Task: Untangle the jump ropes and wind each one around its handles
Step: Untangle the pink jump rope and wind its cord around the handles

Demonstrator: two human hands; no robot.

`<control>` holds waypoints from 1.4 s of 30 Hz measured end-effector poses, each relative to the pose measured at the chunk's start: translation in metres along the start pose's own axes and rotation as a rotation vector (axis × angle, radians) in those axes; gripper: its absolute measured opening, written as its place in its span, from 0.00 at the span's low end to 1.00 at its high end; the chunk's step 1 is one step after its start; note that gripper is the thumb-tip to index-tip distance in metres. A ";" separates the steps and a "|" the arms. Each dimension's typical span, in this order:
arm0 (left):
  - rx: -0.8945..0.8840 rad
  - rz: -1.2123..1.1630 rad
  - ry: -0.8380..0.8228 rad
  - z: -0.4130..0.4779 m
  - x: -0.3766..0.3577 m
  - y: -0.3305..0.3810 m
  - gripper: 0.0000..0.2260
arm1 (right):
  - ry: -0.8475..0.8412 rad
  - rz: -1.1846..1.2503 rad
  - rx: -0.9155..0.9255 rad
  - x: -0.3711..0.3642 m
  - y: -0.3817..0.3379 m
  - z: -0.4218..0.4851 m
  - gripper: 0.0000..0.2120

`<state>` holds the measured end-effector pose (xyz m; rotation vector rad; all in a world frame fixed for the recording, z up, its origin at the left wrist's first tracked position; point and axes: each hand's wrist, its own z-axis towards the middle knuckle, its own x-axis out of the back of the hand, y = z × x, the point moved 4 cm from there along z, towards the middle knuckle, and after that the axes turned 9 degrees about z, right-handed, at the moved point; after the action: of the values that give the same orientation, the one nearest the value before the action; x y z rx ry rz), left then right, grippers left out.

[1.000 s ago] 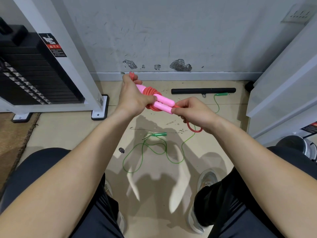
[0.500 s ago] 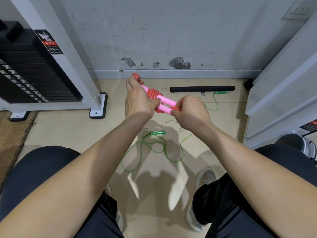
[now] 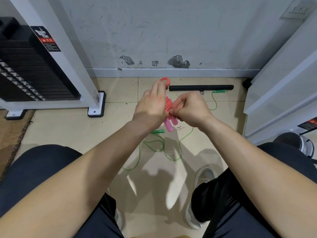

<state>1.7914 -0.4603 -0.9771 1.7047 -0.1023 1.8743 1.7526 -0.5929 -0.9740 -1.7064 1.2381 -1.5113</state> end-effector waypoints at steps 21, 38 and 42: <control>0.024 -0.603 -0.202 0.007 0.032 -0.043 0.43 | -0.785 1.051 -0.281 -0.002 -0.011 -0.017 0.24; -0.024 -0.344 -0.173 -0.010 0.016 0.011 0.36 | 0.224 0.082 0.336 0.000 -0.019 -0.017 0.09; 0.061 -0.661 -0.140 -0.012 0.019 0.013 0.37 | 0.307 0.267 0.364 0.007 -0.025 -0.024 0.08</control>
<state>1.7748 -0.4583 -0.9578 1.6407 0.4188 1.2783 1.7359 -0.5838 -0.9435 -1.0622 1.1916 -1.7449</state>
